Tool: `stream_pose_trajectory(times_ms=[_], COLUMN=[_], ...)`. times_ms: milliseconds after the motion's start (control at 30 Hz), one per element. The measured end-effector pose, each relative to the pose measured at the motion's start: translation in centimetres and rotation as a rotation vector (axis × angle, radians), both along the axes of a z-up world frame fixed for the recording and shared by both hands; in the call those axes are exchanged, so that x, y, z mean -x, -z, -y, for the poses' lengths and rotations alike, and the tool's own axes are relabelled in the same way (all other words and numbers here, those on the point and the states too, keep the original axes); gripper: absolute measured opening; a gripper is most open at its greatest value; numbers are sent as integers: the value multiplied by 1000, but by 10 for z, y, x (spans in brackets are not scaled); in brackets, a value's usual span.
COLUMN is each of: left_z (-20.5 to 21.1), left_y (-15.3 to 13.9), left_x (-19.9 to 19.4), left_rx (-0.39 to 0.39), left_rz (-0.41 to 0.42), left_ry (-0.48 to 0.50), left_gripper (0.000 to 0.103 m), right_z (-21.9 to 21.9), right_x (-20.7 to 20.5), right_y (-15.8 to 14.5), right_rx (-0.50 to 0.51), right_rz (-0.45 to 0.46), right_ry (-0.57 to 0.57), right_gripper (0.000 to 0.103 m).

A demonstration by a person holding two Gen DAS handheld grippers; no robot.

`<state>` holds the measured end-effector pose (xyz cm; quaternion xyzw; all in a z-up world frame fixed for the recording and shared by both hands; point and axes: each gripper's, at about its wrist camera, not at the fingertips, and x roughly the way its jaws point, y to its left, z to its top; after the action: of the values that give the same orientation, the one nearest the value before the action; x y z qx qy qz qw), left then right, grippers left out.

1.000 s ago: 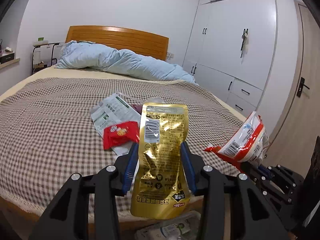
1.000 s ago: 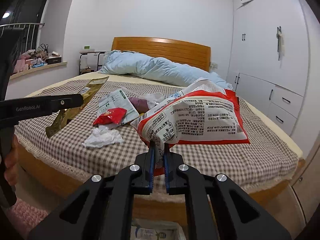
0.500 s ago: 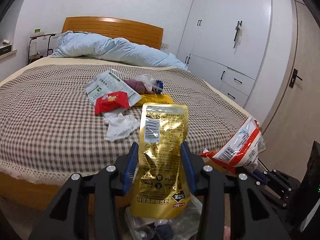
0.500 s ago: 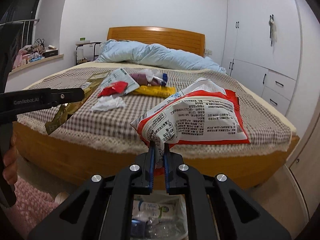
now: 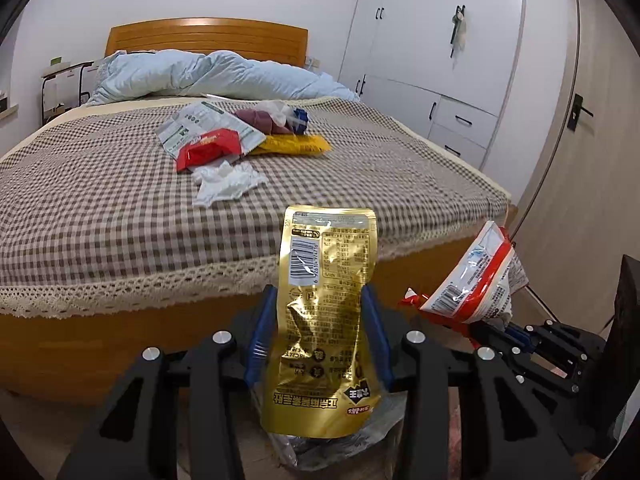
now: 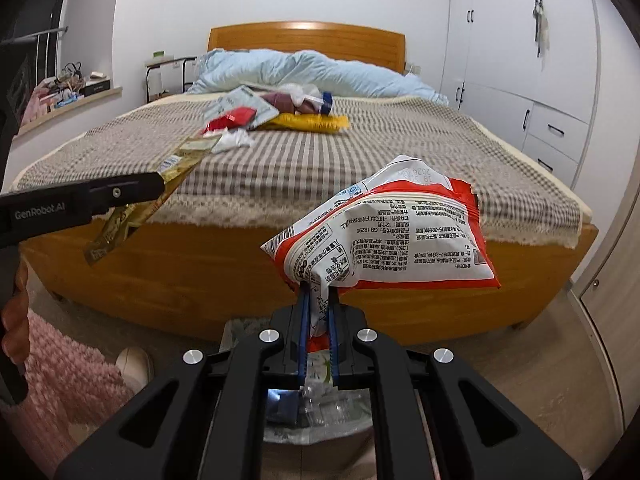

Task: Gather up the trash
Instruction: 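Carry the gold wrapper and white-and-red snack bag down to the floor bin, then open both tools to drop the gold wrapper and snack bag into the bin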

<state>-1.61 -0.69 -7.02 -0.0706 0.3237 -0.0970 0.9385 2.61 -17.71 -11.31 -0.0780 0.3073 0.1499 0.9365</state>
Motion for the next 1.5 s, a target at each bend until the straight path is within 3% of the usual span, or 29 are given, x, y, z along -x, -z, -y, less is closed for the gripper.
stream_pose_trajectory(times_ms=[300,633,900,1133,1500], left_z=[5,16,29,41,51], left_y=[30,69,119,173,207], left_x=[9,-7,-42,-75,-110], left_rx=[-44,-78,-36,-48,-45], left_rz=[-63,-158,-282,-422,-531], left_ry=[45,87,97,83,46], left_gripper=[40,41,40,41,41], right_z=[-8,-19,-18,-9,-16], right_x=[8,-9,-44,-74,-101], right_y=[32,73,117,155,188], right_rx=[37,47,25,9,-1], right_rz=[-89,-201,-345,-460,-572], right_ry=[-20,-54,-65,-46,-63], right_gripper=[8,8,8,8,9])
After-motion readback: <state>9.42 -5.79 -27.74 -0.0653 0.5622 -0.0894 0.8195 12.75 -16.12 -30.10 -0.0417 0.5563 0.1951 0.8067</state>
